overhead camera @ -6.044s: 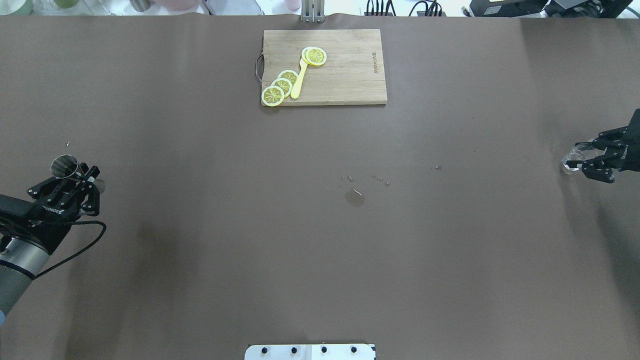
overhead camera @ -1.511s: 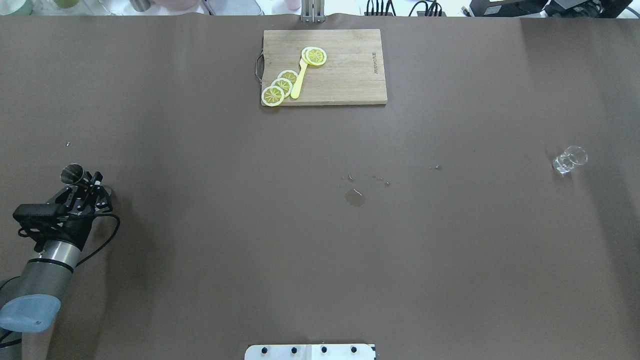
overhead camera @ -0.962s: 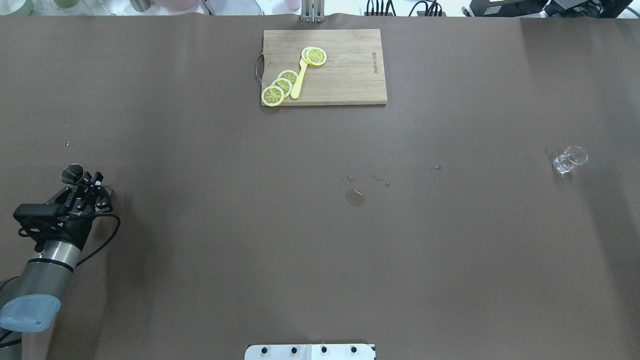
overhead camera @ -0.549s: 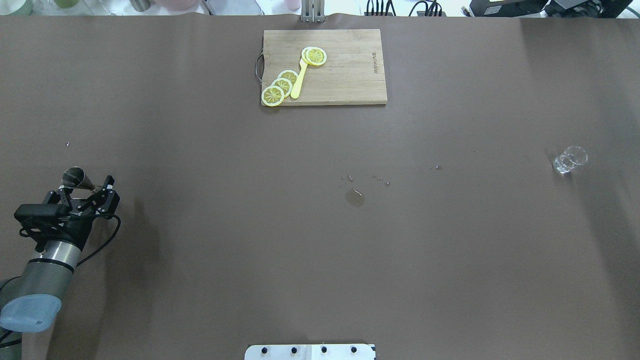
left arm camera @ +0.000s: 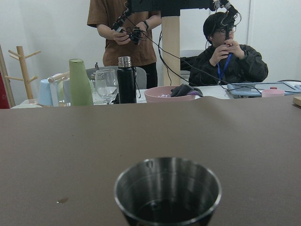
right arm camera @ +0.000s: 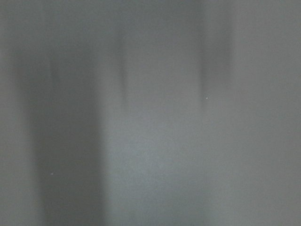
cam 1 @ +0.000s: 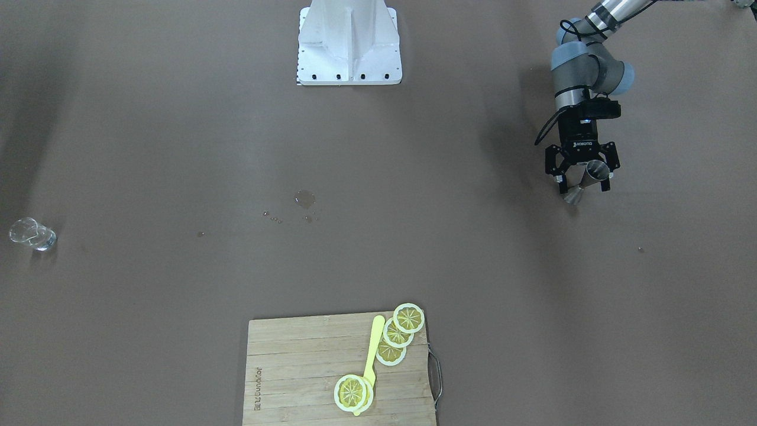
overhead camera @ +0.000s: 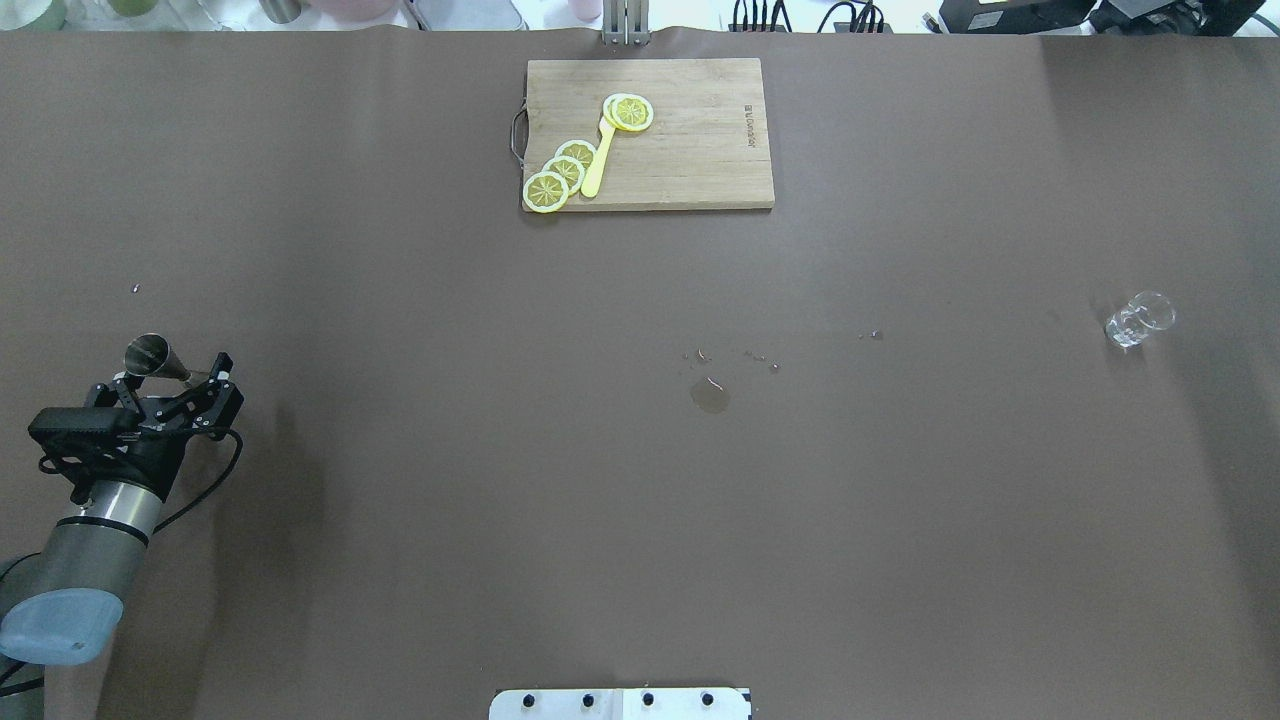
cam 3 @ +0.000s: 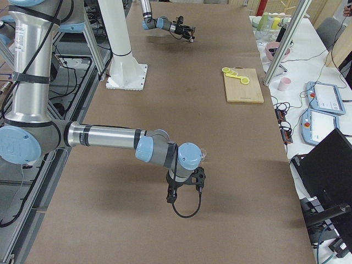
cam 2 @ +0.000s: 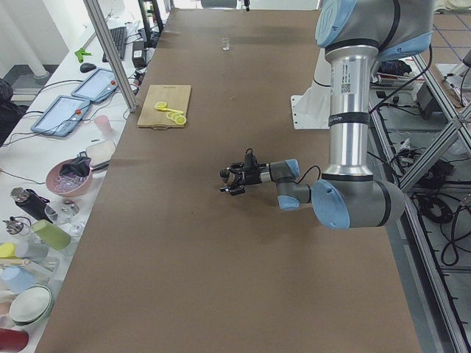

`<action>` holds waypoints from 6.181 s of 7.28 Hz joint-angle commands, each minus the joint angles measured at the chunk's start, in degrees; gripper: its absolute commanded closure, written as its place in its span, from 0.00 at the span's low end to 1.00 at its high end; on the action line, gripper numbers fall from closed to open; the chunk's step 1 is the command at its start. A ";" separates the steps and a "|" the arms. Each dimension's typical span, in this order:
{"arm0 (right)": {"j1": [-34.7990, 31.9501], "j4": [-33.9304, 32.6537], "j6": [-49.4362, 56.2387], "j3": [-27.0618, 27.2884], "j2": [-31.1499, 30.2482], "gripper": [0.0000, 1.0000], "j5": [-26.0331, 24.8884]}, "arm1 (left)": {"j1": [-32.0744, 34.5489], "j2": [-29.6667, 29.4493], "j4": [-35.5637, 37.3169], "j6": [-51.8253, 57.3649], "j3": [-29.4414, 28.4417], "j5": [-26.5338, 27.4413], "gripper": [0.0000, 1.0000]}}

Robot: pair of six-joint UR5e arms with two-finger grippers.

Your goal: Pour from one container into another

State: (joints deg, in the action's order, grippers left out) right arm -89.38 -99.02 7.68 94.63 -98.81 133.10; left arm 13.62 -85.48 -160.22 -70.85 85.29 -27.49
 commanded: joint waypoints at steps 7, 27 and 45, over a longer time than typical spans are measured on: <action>-2.03 4.45 -0.74 -1.73 3.37 0.00 -1.44 | -0.09 8.57 -0.62 6.15 14.09 -2.02 0.01; -2.03 4.71 -0.57 -0.41 4.42 0.00 -0.92 | 45.78 -15.50 55.94 40.57 21.07 -90.98 0.01; -2.03 4.80 0.05 -0.41 4.24 0.00 -0.92 | 76.80 3.92 69.13 77.41 14.46 -111.55 0.02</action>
State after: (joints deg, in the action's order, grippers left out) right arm -91.41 -94.22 7.67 94.22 -94.54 132.19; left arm 88.83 -81.99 -93.59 2.93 99.59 -139.05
